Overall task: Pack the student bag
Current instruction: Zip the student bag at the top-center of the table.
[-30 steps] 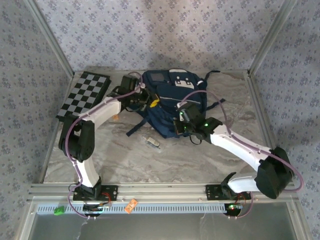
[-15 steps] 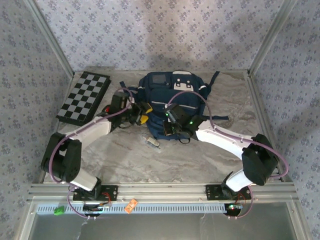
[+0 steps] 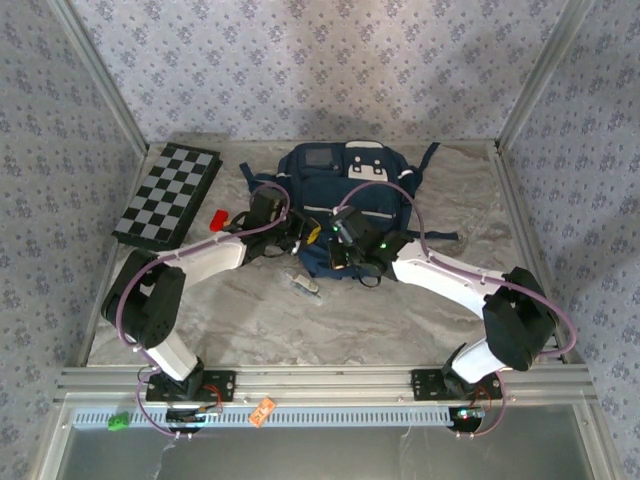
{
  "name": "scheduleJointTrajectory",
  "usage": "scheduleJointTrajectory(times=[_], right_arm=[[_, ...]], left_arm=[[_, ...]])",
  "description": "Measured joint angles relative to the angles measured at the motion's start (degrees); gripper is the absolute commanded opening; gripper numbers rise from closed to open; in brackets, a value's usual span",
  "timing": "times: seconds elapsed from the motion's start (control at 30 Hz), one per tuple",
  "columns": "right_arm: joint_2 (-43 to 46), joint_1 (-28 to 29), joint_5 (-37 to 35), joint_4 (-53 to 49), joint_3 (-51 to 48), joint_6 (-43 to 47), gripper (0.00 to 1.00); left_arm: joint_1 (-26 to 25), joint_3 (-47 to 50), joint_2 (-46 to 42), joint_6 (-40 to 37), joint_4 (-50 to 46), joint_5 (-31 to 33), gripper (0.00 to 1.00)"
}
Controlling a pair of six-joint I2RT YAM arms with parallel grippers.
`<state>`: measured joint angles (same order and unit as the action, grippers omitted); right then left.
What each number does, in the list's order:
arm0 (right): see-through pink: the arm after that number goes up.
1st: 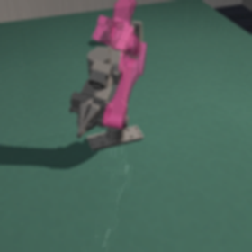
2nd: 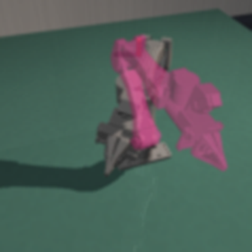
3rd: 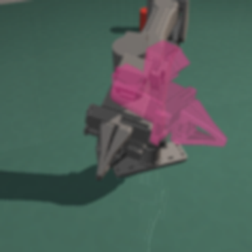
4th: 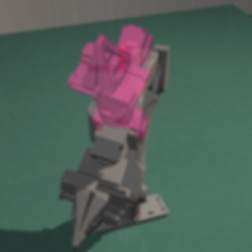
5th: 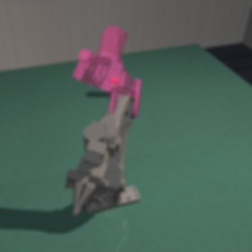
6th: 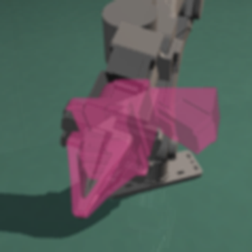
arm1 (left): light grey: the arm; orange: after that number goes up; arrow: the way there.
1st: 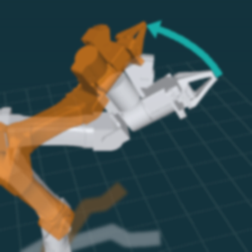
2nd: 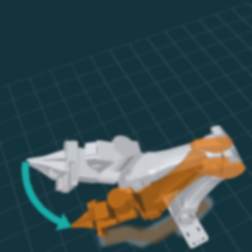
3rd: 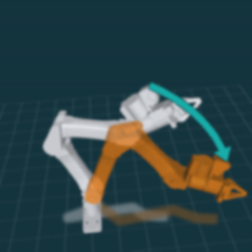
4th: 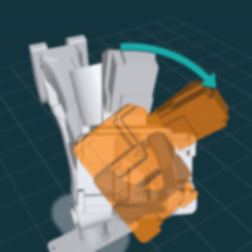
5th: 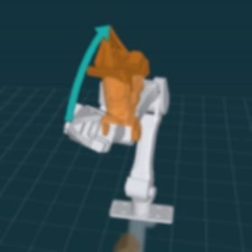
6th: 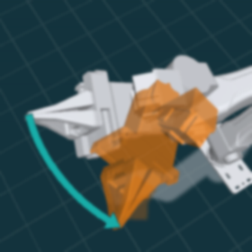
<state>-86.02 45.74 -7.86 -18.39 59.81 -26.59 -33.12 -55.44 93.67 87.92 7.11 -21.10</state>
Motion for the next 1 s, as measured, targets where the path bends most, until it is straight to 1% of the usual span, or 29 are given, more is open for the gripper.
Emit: scheduleJointTrajectory(times=[0.13,0.2,0.3,0.47,0.57,0.7,0.73,0.77,0.87,0.97,1.0], right_arm=[[0.0,0.02,-1.33,-0.24,0.0,0.07,0.0],[0.33,0.07,-1.95,-0.7,-0.04,0.39,0.0],[2.47,0.04,-3.04,-1.22,-1.22,0.92,0.0],[6.8,-1.01,-3.5,-3.37,-4.42,1.75,0.0],[6.84,-2.01,-3.74,-4.28,-4.59,3.34,0.0],[4.76,-0.48,-5.51,-6.08,-1.49,4.9,0.0],[4.13,0.39,-5.95,-6.14,-0.68,5.18,0.0],[3.52,1.42,-6.36,-6.19,0.02,5.29,0.0],[1.16,4.28,-6.97,-5.97,2.73,5.2,0.0],[-0.94,5.9,-6.71,-4.76,4.33,4.42,0.0],[-1.25,6.08,-6.67,-4.48,4.33,4.04,0.0]], left_arm=[[0.55,-0.02,-0.15,-0.22,-0.07,-0.37,0.0],[1.64,0.0,-0.76,-0.68,-0.61,-1.42,0.0],[4.85,0.74,-2.51,-1.51,-0.87,-4.17,0.0],[12.61,2.47,-6.29,-4.11,-3.5,-10.45,0.0],[16.28,2.45,-6.34,-6.29,-4.33,-14.34,0.0],[19.32,0.13,-4.9,-9.68,-7.28,-18.49,0.01],[20.09,-1.55,-4.17,-11.23,-9.05,-18.97,0.04],[20.79,-3.63,-3.37,-13.09,-11.13,-19.26,0.09],[22.4,-9.07,-1.64,-18.23,-16.52,-18.64,0.28],[23.17,-10.64,-1.95,-21.55,-18.01,-16.96,0.47],[22.93,-10.21,-2.36,-21.79,-17.64,-16.39,0.49]])
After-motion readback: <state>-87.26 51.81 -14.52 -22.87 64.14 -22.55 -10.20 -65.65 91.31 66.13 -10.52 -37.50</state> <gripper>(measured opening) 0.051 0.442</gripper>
